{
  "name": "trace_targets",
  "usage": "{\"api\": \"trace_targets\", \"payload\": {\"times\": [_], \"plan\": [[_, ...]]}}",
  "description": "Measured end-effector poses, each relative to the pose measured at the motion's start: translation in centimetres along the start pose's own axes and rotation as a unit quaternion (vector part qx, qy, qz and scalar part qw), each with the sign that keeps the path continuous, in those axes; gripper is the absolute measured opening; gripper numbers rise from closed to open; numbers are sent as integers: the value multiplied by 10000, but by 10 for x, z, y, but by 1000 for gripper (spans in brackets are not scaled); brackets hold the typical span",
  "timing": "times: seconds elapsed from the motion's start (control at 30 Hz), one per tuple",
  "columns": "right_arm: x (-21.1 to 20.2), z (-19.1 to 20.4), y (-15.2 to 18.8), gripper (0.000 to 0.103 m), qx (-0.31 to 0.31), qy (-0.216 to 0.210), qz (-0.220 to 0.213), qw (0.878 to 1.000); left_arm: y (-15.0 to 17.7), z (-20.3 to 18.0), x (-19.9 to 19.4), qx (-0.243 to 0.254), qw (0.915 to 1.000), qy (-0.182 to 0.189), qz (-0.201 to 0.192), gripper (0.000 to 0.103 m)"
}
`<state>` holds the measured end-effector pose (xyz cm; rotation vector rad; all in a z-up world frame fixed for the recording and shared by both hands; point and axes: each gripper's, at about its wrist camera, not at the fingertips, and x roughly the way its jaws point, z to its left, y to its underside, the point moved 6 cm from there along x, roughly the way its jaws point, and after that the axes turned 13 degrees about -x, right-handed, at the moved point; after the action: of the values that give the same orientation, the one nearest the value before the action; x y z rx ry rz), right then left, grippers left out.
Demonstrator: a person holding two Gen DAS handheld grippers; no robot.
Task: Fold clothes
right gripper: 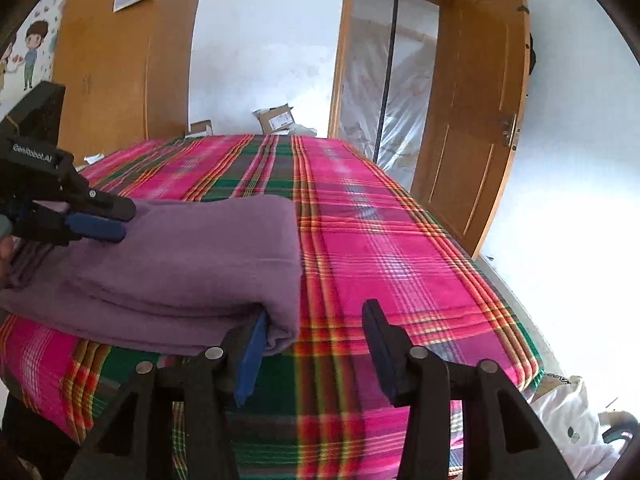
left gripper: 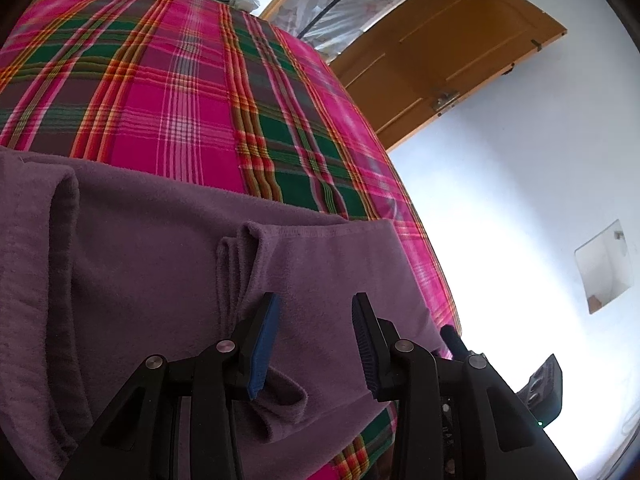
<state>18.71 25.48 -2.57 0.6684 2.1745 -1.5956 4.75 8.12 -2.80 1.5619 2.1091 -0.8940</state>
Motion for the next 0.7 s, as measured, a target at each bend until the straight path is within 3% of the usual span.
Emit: {"api": "trace_targets", "payload": {"times": [0.33,0.47,0.57,0.7], "plan": [[-5,-5,13,53,-341,339,31,9988,3,7,-5,-97,9999,49,70,38],[-10,-26,15,45,236,345,181,9990,4,9,-10,-160,9998,66,78,38],[-14,-36,2,43,723,5,-67,9974,5,8,-12,-132,9999,27,67,38],[-1,-25,-23,38,626,-386,-187,9971,7,8,-11,-171,9998,27,77,38]]}}
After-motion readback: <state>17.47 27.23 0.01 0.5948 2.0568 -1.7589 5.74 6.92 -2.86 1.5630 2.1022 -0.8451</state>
